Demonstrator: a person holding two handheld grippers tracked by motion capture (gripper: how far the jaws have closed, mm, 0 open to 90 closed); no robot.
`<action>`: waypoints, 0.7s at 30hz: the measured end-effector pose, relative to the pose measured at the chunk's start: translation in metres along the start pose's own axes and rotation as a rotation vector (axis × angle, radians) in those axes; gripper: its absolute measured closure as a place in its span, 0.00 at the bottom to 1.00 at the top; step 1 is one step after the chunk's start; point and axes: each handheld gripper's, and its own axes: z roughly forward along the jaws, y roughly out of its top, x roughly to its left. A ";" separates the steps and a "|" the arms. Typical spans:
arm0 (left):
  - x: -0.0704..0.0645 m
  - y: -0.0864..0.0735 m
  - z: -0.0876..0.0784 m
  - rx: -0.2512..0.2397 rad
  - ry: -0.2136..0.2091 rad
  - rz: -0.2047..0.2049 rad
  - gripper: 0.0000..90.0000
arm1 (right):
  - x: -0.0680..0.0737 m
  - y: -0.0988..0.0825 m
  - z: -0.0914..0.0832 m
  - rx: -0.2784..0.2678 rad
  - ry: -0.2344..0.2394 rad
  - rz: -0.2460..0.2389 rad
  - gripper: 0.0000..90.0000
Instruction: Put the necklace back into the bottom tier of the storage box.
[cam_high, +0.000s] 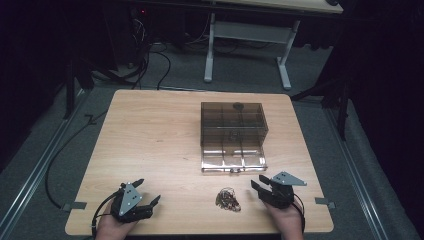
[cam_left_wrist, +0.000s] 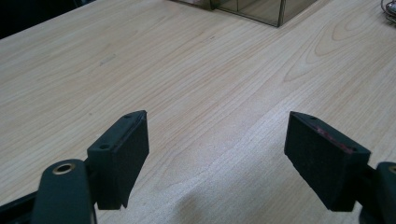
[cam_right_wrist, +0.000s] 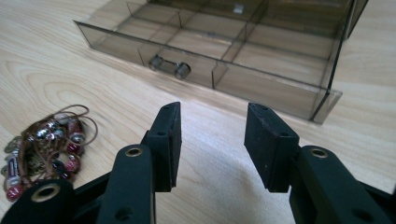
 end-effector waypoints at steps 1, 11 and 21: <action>0.000 0.000 0.000 0.006 0.000 0.000 0.24 | 0.001 -0.001 0.000 -0.007 -0.003 0.001 0.64; -0.001 0.001 0.001 0.013 0.012 0.002 0.25 | 0.014 -0.001 -0.005 0.016 0.035 -0.025 0.66; -0.001 0.001 0.002 0.025 0.021 0.003 0.25 | 0.066 0.010 -0.003 0.019 0.219 -0.141 0.97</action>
